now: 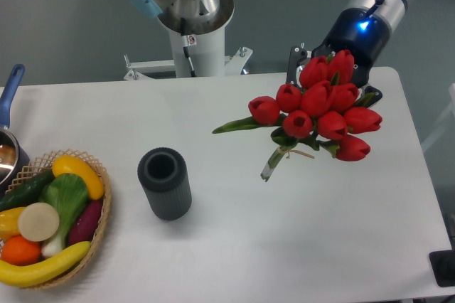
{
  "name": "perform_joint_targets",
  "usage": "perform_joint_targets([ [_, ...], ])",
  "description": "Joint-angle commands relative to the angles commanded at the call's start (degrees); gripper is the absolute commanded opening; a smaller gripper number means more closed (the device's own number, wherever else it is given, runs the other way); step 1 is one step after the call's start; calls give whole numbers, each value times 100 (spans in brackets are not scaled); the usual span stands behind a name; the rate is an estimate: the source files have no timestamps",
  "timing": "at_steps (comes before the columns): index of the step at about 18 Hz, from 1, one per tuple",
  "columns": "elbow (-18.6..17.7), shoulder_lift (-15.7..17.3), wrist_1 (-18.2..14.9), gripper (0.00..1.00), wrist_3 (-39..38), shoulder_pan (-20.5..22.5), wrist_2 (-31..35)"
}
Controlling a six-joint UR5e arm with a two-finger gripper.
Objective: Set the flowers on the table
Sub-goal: 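Hold the red tulip bouquet raised in the gripper above the table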
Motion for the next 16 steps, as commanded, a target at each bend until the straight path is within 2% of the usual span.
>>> perform_joint_targets([
  [3, -149, 53, 9, 43, 62, -9, 0],
  [16, -150, 184, 26, 43, 0, -17, 140],
])
